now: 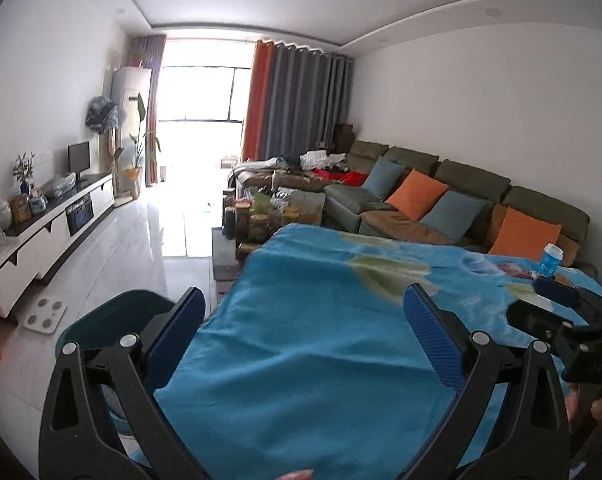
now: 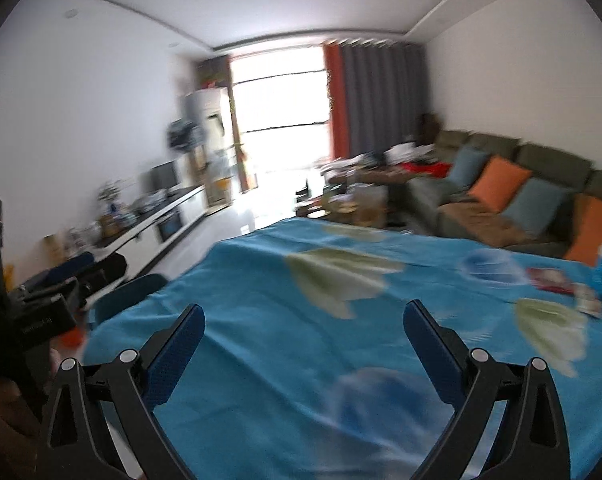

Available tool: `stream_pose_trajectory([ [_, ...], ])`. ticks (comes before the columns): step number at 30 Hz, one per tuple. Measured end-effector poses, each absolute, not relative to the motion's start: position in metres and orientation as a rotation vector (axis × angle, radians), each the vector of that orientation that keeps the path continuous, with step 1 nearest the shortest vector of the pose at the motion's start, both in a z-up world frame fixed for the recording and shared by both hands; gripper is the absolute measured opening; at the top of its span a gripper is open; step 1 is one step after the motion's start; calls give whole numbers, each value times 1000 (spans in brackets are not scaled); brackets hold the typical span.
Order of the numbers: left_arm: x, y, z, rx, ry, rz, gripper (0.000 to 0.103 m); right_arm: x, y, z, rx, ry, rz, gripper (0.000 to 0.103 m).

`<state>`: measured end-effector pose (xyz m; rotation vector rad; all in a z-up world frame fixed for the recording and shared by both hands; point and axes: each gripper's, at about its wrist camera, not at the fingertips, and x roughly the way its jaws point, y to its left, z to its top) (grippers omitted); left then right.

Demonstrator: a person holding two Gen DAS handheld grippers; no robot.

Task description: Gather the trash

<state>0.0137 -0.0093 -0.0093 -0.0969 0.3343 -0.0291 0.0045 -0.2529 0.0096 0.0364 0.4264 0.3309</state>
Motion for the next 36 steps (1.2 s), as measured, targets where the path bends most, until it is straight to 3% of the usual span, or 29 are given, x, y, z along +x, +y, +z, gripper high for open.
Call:
stream_pose_trajectory([
  [13,12,-79,-15,-26,247,-31,98,-14,-303,2,91,348,166,96],
  [36,-14,-83,-11,13,186,-47,98,-43,-313,12,84,244,84,96],
])
